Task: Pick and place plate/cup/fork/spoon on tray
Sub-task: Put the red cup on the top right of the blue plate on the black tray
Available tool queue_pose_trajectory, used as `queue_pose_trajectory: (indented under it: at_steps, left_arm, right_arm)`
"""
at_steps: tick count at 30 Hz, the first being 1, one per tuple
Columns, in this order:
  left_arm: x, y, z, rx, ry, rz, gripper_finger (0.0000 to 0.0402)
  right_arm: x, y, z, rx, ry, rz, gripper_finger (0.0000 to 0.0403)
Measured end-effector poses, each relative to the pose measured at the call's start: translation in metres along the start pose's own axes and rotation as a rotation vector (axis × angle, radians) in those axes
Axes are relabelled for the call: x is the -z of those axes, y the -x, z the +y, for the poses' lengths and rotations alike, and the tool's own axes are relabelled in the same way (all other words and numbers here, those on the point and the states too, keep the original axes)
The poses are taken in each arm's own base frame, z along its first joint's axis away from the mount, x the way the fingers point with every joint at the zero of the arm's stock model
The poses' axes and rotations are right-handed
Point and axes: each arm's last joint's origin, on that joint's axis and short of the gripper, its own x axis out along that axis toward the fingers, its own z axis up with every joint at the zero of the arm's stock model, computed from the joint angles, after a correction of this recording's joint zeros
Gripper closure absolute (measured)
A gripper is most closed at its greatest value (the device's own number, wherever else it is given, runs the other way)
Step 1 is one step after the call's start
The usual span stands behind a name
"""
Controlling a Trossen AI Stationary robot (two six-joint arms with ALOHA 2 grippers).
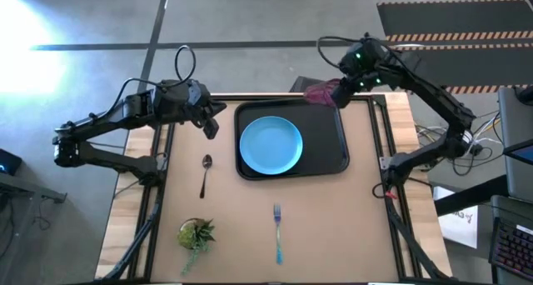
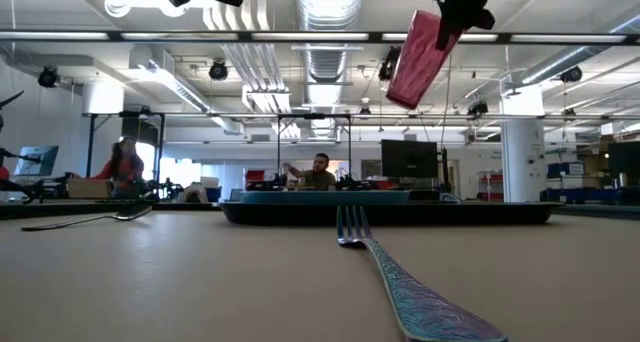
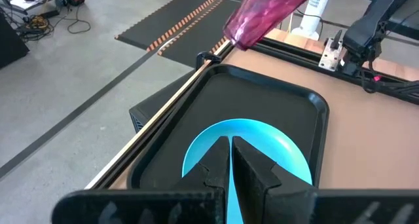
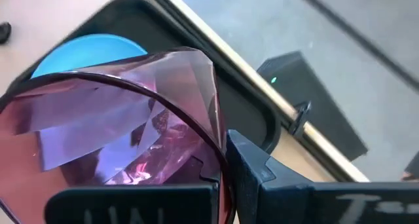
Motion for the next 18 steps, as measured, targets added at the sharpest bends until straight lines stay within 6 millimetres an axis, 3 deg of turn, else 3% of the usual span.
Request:
queue_pose_trajectory:
  at_steps: [18]
  left_arm:
    - [0.0, 0.001, 0.0, 0.0, 0.004, 0.003, 0.0402]
  right_arm:
    - [-0.004, -0.1, -0.041, -0.063, -0.028, 0.284, 0.0395]
